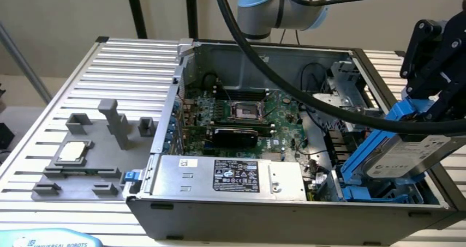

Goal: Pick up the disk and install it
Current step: 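Insert the disk into the insertion slot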

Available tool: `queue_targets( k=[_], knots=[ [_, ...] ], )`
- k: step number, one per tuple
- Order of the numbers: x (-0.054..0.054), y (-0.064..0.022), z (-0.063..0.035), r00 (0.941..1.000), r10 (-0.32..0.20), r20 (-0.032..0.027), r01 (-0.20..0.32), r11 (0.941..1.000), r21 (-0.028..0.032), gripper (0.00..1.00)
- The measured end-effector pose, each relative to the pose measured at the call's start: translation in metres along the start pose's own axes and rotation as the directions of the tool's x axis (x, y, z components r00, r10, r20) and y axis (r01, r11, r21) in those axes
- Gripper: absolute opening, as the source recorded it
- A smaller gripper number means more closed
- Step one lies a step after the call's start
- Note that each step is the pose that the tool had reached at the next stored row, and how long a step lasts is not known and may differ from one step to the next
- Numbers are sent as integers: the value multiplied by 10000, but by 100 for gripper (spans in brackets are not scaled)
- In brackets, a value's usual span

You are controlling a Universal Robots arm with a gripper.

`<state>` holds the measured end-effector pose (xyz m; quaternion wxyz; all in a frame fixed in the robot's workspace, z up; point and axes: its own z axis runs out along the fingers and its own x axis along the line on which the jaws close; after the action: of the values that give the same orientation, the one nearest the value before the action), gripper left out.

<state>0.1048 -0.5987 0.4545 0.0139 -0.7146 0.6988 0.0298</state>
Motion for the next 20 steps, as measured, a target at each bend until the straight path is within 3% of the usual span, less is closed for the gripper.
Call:
queue_targets(
  k=[20],
  knots=[
    [-25,-6,55,10000,-1,-3,1,10000,-2,33]
  ],
)
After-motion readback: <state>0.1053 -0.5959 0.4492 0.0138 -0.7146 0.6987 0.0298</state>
